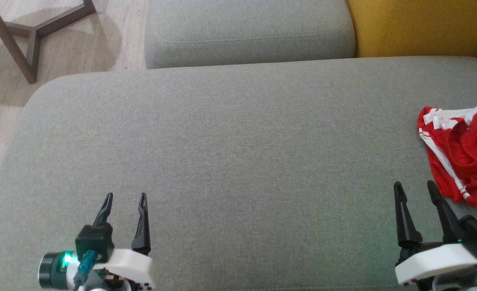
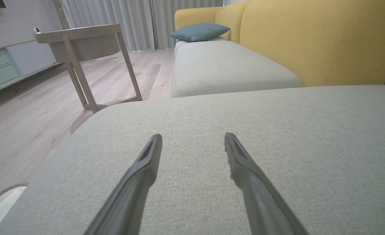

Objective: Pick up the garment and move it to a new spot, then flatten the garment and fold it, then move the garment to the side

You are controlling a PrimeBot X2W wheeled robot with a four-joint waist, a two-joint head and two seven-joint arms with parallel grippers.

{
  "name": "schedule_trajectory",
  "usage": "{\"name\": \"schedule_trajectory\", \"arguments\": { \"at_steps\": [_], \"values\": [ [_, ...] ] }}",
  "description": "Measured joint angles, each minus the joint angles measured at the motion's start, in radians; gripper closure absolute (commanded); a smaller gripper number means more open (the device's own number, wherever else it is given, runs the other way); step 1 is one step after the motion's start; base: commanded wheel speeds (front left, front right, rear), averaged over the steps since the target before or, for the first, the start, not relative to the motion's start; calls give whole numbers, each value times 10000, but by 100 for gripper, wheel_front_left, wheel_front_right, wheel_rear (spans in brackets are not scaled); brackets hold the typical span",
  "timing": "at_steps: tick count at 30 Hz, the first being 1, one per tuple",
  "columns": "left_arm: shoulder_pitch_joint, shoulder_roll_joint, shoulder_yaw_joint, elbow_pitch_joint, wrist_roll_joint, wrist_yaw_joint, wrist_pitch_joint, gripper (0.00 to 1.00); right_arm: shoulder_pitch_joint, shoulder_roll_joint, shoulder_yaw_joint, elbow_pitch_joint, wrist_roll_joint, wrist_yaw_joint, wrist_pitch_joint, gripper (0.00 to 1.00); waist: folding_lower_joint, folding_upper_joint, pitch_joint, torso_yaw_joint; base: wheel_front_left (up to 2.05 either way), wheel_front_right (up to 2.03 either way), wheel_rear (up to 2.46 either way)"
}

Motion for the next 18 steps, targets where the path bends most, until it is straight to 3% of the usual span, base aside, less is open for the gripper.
{"name": "schedule_trajectory", "arguments": {
  "at_steps": [18],
  "values": [
    [-2,48,-159,-4,-84,48,100,0,0,0,-4,-56,0,0,73,0,0,0,93,-19,0,0,0]
  ]
}}
